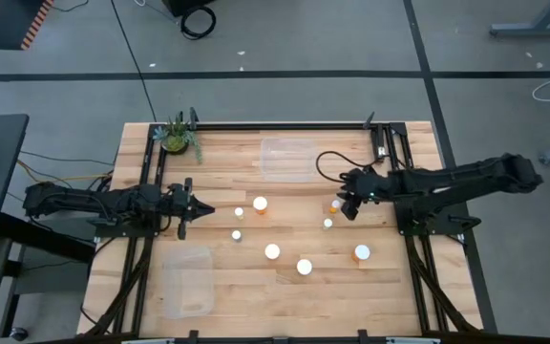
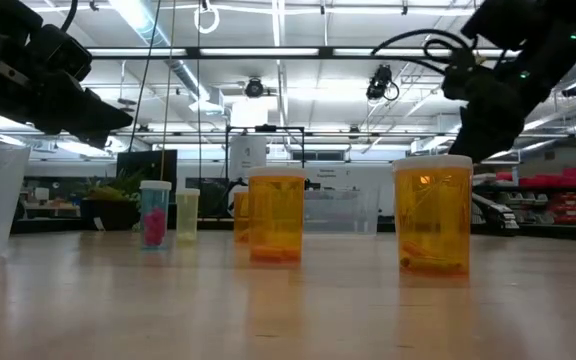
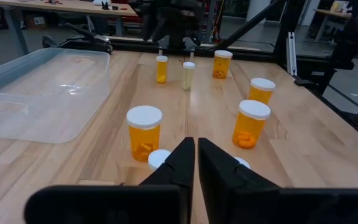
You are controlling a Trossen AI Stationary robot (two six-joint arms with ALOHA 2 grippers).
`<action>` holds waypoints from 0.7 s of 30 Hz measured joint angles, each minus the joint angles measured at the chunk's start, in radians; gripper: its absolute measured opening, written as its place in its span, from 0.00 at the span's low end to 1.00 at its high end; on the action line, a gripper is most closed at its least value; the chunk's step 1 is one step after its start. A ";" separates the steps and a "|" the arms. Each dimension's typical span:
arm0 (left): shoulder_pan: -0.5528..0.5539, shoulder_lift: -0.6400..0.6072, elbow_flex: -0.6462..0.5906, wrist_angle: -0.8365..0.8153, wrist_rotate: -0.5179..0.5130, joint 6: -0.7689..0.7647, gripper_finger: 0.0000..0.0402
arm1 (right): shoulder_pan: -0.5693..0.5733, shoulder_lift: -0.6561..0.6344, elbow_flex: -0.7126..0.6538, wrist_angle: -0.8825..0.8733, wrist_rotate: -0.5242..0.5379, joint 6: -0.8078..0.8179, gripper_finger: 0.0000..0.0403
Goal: Pick and place medicine bottles into bin by pill shape (circle, oval)
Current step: Put the orange tablet bottle into the top transparent bin
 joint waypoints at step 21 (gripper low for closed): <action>0.000 0.000 0.000 0.000 0.000 0.000 0.06 | -0.069 0.324 0.214 -0.134 -0.186 -0.077 0.70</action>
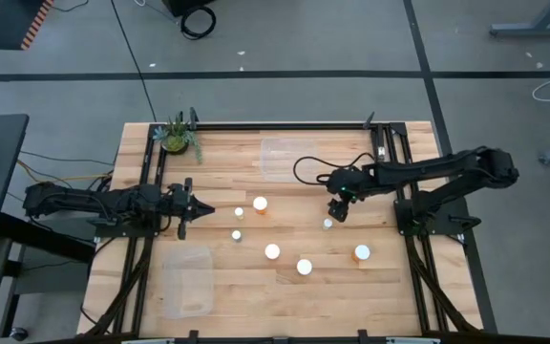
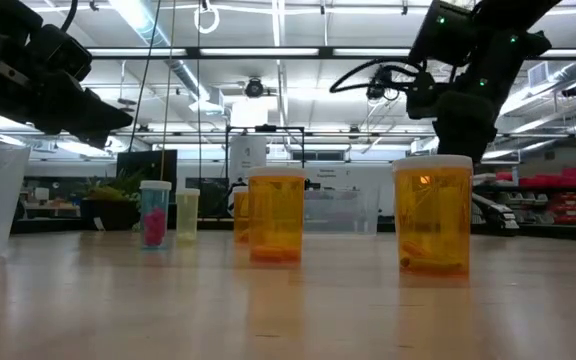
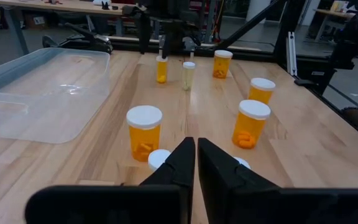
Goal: Pick and place medicine bottles into bin by pill shape (circle, oval)
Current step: Put the orange tablet bottle into the top transparent bin
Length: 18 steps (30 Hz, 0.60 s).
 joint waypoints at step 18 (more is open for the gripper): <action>0.000 0.000 0.000 0.000 0.000 0.000 0.07 | 0.000 0.067 0.000 -0.057 -0.037 0.001 0.69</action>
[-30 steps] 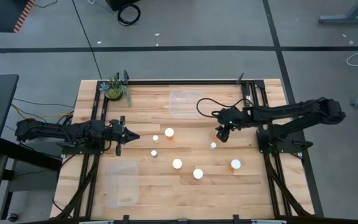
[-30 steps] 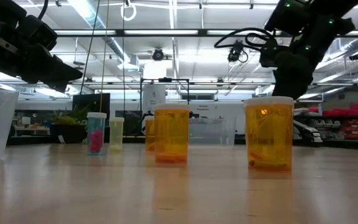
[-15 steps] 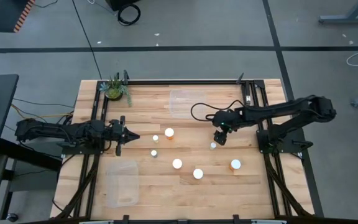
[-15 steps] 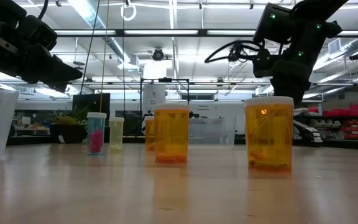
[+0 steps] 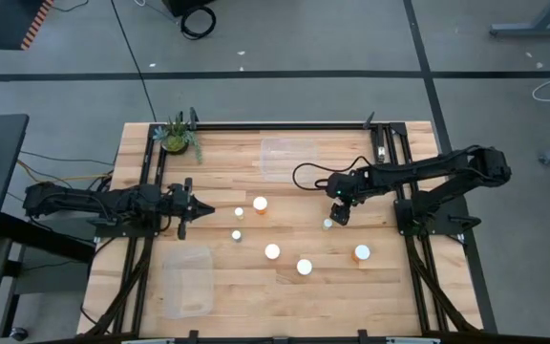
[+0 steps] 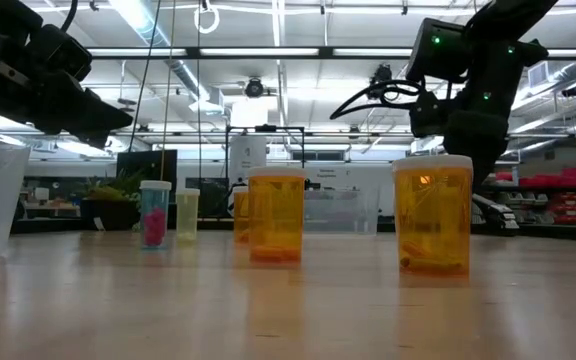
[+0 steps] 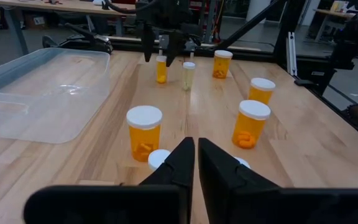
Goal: Pick and place medicine bottles into bin by pill shape (circle, oval)
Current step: Put the orange tablet bottle into the top transparent bin
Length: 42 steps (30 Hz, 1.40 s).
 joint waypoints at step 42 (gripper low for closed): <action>0.000 0.000 0.000 0.000 0.000 0.000 0.06 | -0.161 0.045 0.370 -0.018 -0.079 -0.325 0.34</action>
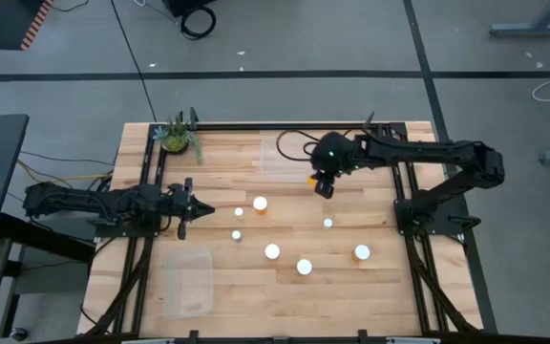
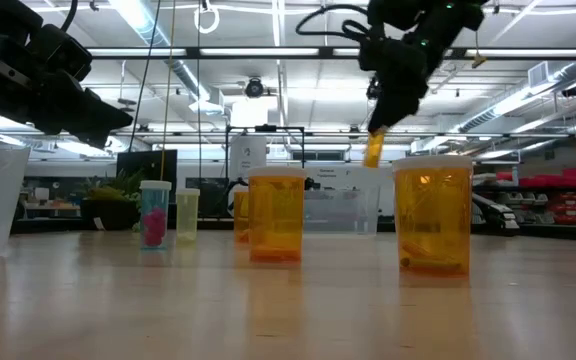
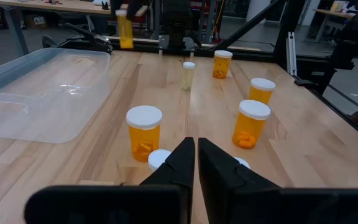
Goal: Pick and place medicine bottles into bin by pill shape (circle, oval)
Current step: Put the orange tablet bottle into the top transparent bin
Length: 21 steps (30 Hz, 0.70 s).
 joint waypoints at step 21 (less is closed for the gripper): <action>0.000 0.000 0.000 0.000 0.000 0.000 0.07 | -0.245 0.457 0.389 -0.055 -0.074 -0.307 0.34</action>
